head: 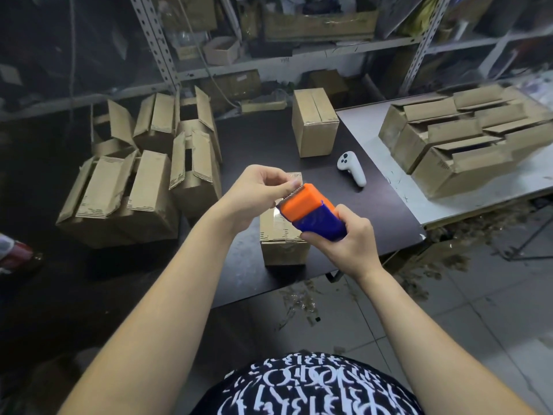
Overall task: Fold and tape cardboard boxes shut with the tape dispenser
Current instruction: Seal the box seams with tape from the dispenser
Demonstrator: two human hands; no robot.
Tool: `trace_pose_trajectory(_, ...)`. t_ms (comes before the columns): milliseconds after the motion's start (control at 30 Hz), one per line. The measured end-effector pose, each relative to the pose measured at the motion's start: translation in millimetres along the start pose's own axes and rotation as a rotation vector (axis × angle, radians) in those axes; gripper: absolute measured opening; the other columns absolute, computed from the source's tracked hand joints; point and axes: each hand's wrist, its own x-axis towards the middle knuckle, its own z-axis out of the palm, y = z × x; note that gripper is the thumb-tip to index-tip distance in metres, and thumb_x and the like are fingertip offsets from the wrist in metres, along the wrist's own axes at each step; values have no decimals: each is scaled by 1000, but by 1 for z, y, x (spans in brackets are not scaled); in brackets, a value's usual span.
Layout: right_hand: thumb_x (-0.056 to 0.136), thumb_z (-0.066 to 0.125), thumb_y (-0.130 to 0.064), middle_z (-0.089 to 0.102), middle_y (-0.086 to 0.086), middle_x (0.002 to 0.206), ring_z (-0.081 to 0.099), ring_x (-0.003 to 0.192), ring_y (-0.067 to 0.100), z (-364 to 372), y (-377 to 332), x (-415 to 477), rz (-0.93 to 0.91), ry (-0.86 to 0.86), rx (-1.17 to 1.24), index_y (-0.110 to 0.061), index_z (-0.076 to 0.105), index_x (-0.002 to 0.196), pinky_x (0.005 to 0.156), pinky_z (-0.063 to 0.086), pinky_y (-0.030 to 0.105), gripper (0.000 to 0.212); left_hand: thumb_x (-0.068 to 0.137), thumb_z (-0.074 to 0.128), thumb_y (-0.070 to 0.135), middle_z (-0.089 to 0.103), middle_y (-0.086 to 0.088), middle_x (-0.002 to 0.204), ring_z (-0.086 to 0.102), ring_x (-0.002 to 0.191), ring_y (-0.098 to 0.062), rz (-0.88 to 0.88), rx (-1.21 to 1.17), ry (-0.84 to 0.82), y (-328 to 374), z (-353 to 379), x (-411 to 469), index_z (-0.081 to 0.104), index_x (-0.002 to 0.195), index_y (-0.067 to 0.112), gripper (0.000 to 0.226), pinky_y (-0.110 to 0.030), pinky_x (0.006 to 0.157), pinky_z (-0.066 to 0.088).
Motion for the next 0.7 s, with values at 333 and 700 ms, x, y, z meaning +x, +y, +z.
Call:
trace_pose_trajectory(333, 77, 74, -62, 62, -7, 73, 56, 60, 14, 5, 22, -2, -14, 5, -123, -14, 61, 87, 56, 41, 21, 51, 98, 67, 20, 73, -5, 82, 70, 75, -12, 109, 106, 228, 1, 6, 1, 74, 93, 12, 12, -14, 62, 52)
trace_pose_trajectory(700, 80, 84, -47, 59, -10, 58, 52, 56, 8, -10, 54, -28, 480, -4, -99, -28, 52, 68, 56, 39, 28, 40, 99, 67, 23, 72, -1, 79, 69, 76, -15, 321, 160, 408, 24, -29, 12, 73, 96, 11, 14, -27, 75, 56)
